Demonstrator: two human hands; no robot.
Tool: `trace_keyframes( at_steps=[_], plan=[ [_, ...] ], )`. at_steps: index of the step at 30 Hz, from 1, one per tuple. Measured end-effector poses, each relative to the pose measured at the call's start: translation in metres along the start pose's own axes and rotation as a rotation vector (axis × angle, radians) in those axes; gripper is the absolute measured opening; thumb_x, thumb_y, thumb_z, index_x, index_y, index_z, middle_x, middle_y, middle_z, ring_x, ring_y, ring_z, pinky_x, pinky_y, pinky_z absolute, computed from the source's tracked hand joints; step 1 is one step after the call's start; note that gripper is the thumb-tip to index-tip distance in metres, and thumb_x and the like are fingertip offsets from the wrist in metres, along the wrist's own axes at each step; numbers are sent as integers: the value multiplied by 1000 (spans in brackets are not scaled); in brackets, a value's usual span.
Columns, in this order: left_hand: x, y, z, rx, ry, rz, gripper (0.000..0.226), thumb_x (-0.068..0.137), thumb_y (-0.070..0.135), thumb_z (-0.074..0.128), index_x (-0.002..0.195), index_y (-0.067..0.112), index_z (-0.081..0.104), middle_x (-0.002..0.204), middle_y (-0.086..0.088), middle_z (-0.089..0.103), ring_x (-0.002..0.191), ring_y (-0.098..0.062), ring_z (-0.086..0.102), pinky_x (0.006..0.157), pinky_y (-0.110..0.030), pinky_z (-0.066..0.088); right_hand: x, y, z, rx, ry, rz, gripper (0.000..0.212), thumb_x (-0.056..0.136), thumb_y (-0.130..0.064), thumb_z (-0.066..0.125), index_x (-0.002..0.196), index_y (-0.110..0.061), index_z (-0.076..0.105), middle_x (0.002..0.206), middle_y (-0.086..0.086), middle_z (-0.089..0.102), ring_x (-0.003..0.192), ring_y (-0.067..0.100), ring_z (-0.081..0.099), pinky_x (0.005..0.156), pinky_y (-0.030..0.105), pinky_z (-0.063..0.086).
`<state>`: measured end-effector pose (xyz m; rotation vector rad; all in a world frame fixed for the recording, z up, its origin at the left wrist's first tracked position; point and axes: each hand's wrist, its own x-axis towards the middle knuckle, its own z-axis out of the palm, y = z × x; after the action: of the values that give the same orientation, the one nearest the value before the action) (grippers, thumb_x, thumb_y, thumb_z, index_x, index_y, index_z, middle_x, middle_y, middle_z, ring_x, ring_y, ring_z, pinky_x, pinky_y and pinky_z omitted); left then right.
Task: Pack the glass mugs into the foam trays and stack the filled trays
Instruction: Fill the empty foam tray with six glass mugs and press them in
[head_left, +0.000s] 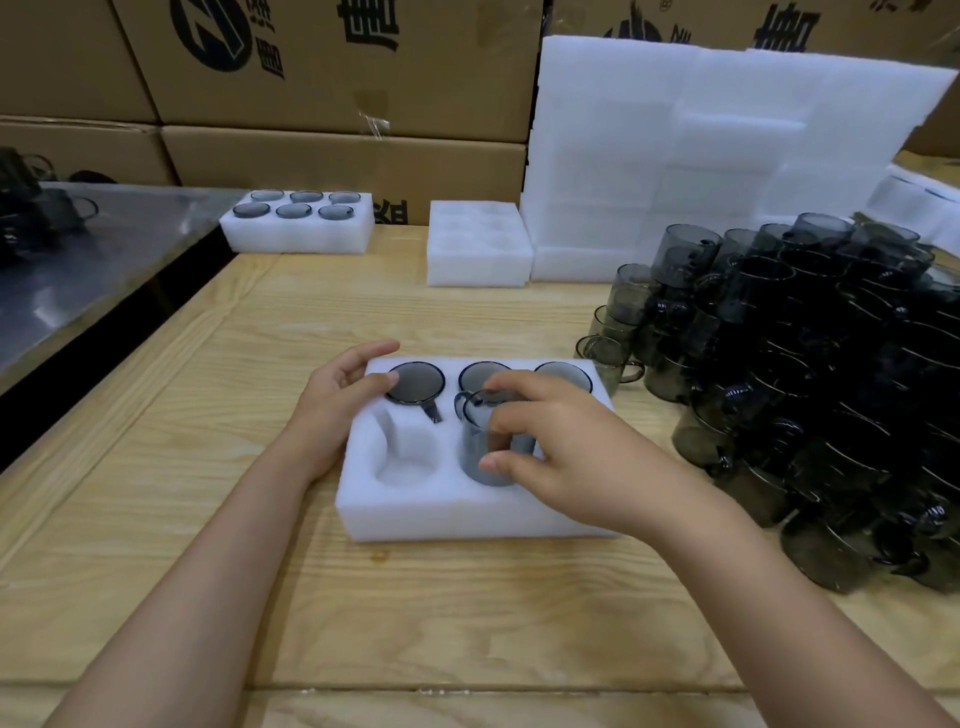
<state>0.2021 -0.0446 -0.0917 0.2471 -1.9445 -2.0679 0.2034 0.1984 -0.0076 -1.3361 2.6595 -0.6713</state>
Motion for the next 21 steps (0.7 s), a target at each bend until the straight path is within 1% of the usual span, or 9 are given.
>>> trace_keyframes(
  at_steps=[3,7,9,11,12,13,15,17,21],
  plan=[
    [0,-1,0,4,-7,7,33,89,5,61,113,26,68,88,5,72,84,-17,68,69,-29,55,5,-3,3,-56,-16,7,14,89,-27,59,84,-15,62,131,2,46,120,19,40,92,35,39],
    [0,0,1,-7,-7,12,33,89,4,59,117,21,66,83,7,72,77,-13,69,61,-23,54,4,-3,5,-100,-26,3,18,89,-30,60,87,-13,65,131,1,46,114,17,45,90,36,42],
    [-1,0,2,-15,-5,13,34,89,4,59,119,19,65,84,7,72,78,-13,69,62,-22,54,4,-2,3,-98,-40,16,26,87,-42,59,93,-18,66,127,-2,51,113,14,48,89,36,44],
    [-2,1,2,-23,-9,16,34,89,3,59,120,18,64,87,7,73,80,-13,69,63,-23,54,8,-6,-1,54,71,49,38,82,-60,53,97,-27,63,112,-9,59,104,8,52,85,35,47],
    [-2,1,2,-31,-10,14,34,89,4,59,120,17,64,89,5,73,82,-15,69,65,-24,55,14,-9,-2,133,154,61,41,82,-64,48,104,-31,60,114,-12,60,108,7,51,89,30,44],
    [-2,1,2,-37,-11,12,34,89,4,59,121,16,63,93,1,73,84,-18,69,68,-27,55,22,-11,-2,169,211,68,49,86,-64,42,120,-31,55,128,-11,55,121,7,44,96,26,37],
    [-2,2,2,-34,-7,16,33,90,8,58,121,15,63,103,-6,71,92,-23,68,75,-31,54,45,-16,1,98,181,49,60,94,-58,31,143,-23,35,153,-4,29,142,10,15,110,27,15],
    [-2,2,1,-62,23,23,29,92,12,54,120,14,64,109,-9,70,96,-23,67,77,-31,53,63,-19,10,-48,23,48,64,97,-56,22,150,-20,18,159,-1,6,145,13,-6,115,34,-2],
    [-1,3,-1,-156,47,-21,26,96,16,49,117,16,64,105,-6,72,95,-22,69,82,-34,53,72,-7,30,-191,-176,104,62,96,-57,10,151,-28,11,159,-7,-6,144,13,-16,115,41,-12]
  ],
)
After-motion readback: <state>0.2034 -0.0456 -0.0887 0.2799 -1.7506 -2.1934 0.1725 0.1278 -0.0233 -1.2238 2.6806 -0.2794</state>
